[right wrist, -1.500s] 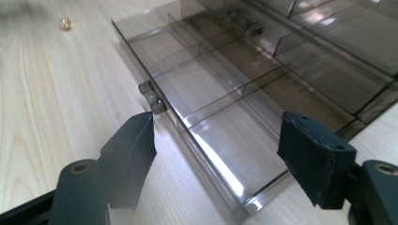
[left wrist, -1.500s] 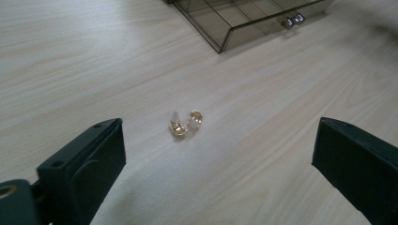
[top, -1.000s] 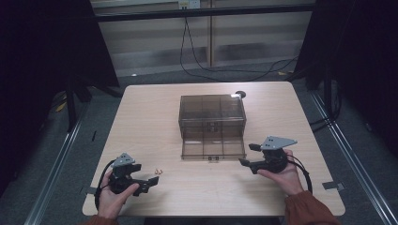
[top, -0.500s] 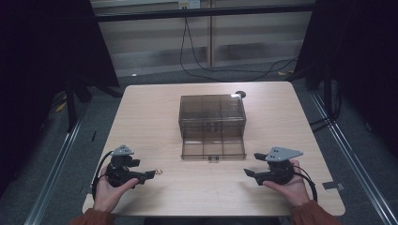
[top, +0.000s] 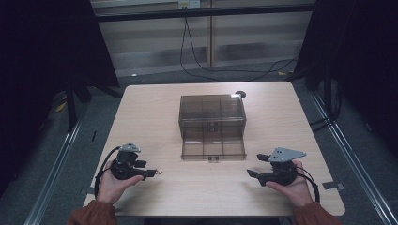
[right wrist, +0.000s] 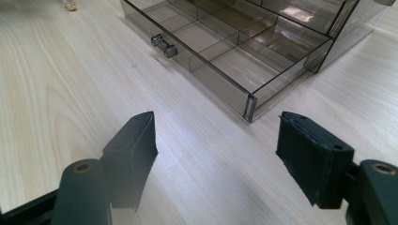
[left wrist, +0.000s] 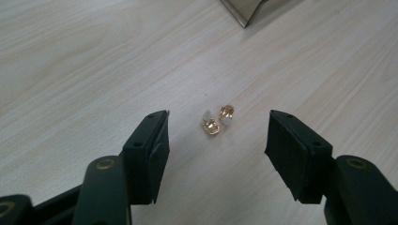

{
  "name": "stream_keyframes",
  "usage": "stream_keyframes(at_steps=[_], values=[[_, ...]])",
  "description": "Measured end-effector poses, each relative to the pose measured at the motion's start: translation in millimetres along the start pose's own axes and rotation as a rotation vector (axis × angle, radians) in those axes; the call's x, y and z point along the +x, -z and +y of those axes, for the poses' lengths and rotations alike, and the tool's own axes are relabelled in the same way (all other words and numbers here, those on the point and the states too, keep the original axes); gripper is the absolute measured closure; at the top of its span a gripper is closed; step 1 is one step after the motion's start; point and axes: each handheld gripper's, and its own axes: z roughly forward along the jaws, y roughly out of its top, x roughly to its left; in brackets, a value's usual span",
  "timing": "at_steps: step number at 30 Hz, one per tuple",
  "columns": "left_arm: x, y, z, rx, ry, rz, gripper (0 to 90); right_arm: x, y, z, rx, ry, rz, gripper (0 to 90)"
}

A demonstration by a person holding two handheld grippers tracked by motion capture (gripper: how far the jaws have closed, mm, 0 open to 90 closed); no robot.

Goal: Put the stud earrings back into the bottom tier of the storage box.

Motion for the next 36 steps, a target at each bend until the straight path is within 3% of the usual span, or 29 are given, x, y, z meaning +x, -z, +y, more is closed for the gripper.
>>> stream_keyframes(at_steps=[6,10,16,24,27,33,35,36], values=[[3.7,0.1,10.1,0.035,-0.047,-0.020,49.6,4.0,-0.3,1.4,-0.001,0.018,0.003,29.4],[5.1,-3.9,16.0,0.089,-0.082,-0.028,56.0,3.7,-1.4,1.1,0.003,0.019,0.006,29.3],[7.4,-8.5,23.7,0.152,-0.102,-0.028,65.9,4.1,-2.9,0.5,0.016,0.020,0.010,29.3],[6.4,-18.3,29.5,0.225,-0.147,-0.052,69.1,4.7,-5.2,0.4,0.023,0.027,0.023,28.9],[5.6,-20.9,28.7,0.246,-0.161,-0.035,72.1,5.1,-6.2,0.0,0.032,0.028,0.028,28.2],[5.9,-23.7,29.2,0.253,-0.154,-0.039,76.0,5.8,-7.5,-0.2,0.036,0.032,0.039,28.2],[5.8,-25.2,30.6,0.274,-0.182,-0.037,76.2,5.6,-7.2,-0.1,0.036,0.032,0.041,28.2],[4.8,-26.1,30.9,0.265,-0.165,-0.029,76.2,5.5,-7.2,-0.1,0.037,0.031,0.042,28.2]])
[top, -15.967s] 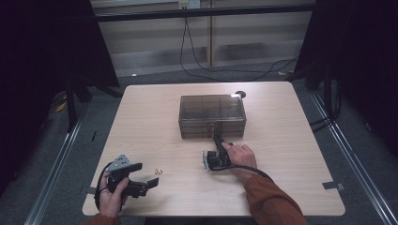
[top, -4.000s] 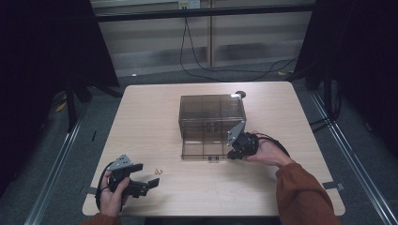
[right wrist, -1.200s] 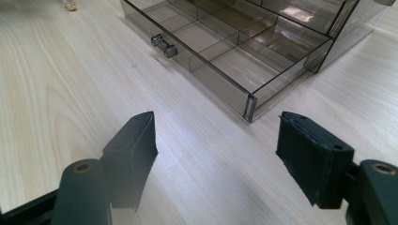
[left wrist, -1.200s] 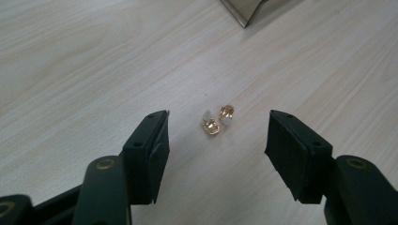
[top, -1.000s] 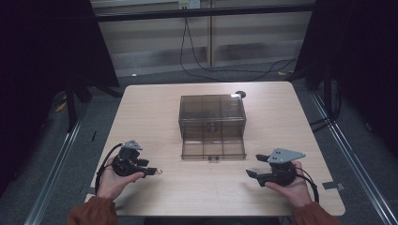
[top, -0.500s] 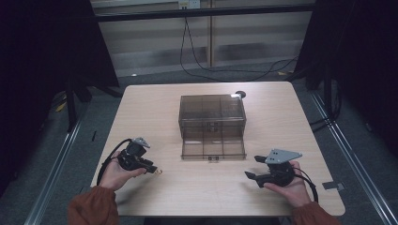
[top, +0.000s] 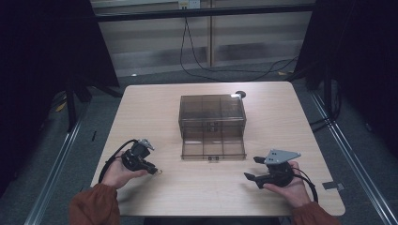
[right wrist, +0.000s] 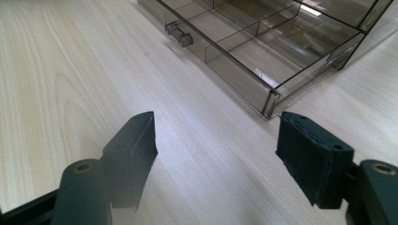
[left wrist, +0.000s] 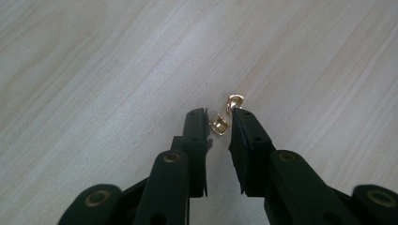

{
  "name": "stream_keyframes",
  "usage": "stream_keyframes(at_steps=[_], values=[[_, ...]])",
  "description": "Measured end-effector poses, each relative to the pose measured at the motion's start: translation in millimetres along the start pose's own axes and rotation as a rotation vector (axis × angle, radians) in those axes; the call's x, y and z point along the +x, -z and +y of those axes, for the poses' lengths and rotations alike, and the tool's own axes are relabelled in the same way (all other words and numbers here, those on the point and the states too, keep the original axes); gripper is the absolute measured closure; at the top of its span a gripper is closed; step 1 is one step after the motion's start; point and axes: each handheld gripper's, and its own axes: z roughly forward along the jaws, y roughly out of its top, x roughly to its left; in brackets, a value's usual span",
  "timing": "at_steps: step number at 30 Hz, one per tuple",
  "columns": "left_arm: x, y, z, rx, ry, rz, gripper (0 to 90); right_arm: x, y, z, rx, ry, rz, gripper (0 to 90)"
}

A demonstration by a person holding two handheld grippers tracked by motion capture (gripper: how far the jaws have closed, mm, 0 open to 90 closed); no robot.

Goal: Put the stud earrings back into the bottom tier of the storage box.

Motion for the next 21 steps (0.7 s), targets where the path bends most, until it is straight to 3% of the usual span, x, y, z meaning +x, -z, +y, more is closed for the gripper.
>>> stream_keyframes(at_steps=[11,15,21], values=[[1.4,-4.0,7.3,0.052,-0.027,-0.001,78.2,0.2,0.3,-0.1,0.004,0.005,0.007,28.2],[2.1,-5.8,7.3,0.046,-0.006,-0.002,80.8,0.2,-0.1,-0.2,0.003,0.005,0.007,28.2],[2.1,-9.5,7.7,0.071,-0.019,-0.014,81.2,0.7,-0.3,-0.2,0.003,0.006,0.014,28.2]])
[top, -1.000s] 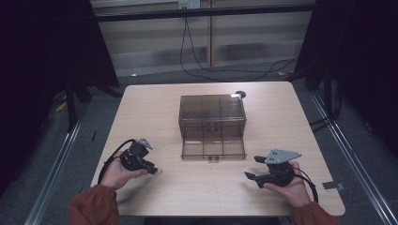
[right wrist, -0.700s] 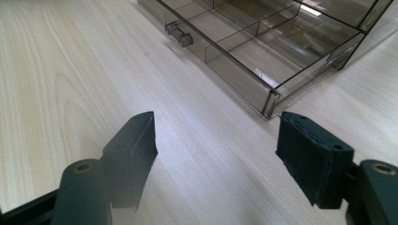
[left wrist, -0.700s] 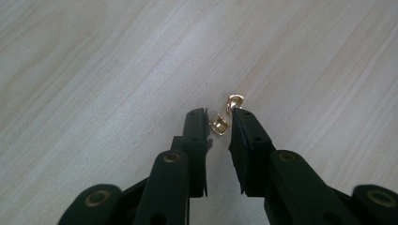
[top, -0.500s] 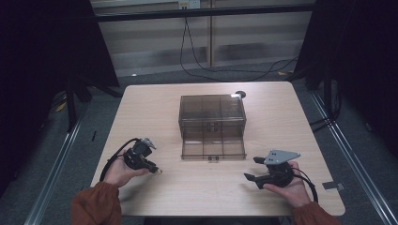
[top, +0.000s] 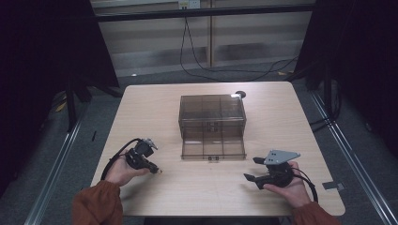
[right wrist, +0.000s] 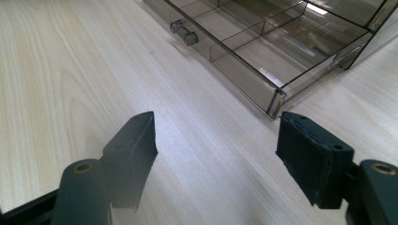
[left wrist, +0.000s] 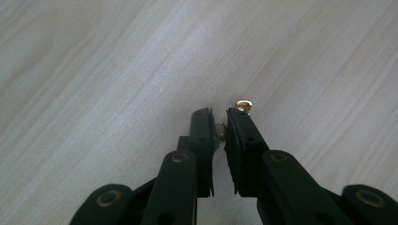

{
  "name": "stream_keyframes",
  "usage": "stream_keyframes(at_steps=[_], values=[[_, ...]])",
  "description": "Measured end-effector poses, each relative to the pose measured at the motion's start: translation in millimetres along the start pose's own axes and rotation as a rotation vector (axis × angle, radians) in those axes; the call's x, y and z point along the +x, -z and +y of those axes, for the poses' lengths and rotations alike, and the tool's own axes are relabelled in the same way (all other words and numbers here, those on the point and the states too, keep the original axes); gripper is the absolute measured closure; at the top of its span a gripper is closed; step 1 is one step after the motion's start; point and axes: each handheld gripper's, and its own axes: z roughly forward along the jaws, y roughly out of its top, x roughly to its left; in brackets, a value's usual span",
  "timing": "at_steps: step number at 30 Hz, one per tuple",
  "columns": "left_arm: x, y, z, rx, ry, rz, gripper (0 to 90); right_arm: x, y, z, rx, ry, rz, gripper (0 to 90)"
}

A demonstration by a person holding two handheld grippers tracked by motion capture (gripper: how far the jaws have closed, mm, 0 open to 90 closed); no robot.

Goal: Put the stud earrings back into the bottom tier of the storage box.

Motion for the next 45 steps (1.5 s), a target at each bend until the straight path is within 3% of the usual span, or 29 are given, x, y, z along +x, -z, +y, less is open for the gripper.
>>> stream_keyframes(at_steps=[14,19,21,29,36,45], values=[[2.7,-0.9,-2.2,-0.006,0.024,-0.012,86.0,0.3,-0.4,-0.1,0.007,0.002,0.007,28.1],[4.5,-0.3,-7.2,-0.044,0.059,-0.035,86.0,0.4,-0.4,0.0,0.007,0.004,0.007,28.1],[5.2,0.6,-8.4,-0.047,0.046,-0.036,86.0,0.4,-0.4,-0.1,0.007,0.002,0.008,28.1],[2.8,4.0,-8.5,-0.081,0.067,-0.024,86.1,0.4,-0.7,0.0,0.007,-0.002,0.005,27.3],[2.9,13.5,-7.8,-0.141,0.083,-0.031,86.1,0.2,-1.0,0.0,0.006,-0.005,0.004,26.6],[-7.3,17.7,2.4,-0.164,0.033,-0.029,86.1,-0.5,-0.7,0.3,0.006,-0.006,0.001,26.2]])
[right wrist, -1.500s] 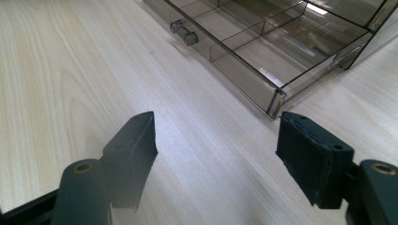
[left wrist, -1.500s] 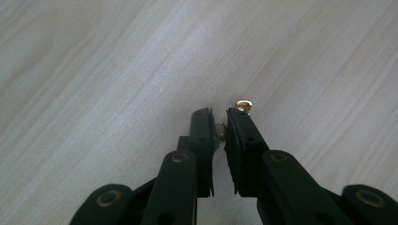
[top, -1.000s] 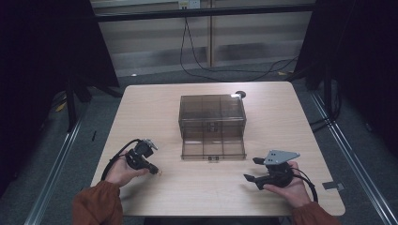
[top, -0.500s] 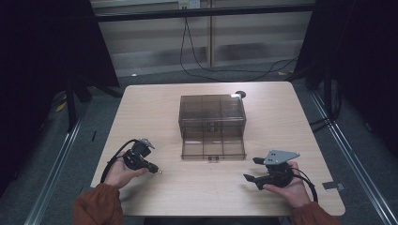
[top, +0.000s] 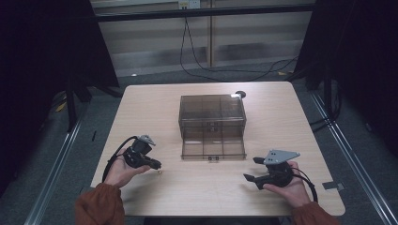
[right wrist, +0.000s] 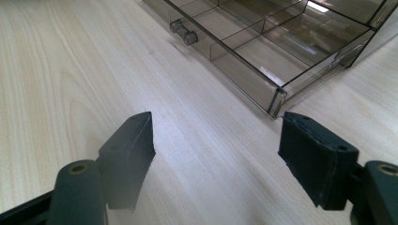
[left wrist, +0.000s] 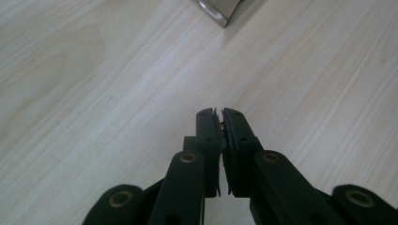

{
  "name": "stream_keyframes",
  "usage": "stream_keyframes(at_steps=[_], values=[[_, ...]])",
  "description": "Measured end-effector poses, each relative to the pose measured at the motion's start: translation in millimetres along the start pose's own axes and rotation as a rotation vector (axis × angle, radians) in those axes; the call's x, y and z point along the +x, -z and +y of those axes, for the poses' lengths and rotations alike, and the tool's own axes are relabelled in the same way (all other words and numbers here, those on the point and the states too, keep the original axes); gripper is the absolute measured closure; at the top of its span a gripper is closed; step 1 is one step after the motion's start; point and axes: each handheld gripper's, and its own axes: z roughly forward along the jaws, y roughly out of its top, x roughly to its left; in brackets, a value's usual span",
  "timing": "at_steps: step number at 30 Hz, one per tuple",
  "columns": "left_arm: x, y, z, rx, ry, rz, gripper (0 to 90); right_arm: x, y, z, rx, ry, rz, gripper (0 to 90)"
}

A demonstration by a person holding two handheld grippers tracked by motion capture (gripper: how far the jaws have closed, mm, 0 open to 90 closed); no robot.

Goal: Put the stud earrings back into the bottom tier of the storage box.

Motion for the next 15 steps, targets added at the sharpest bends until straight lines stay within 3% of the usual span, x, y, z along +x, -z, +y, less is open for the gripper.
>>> stream_keyframes(at_steps=[9,15], values=[[-4.7,1.8,14.1,-0.056,-0.003,-0.032,86.1,-0.4,1.4,0.3,-0.009,-0.010,-0.010,22.9],[-10.8,1.2,27.1,-0.065,-0.046,-0.044,86.0,-1.6,1.1,0.4,-0.004,-0.020,-0.019,20.5]])
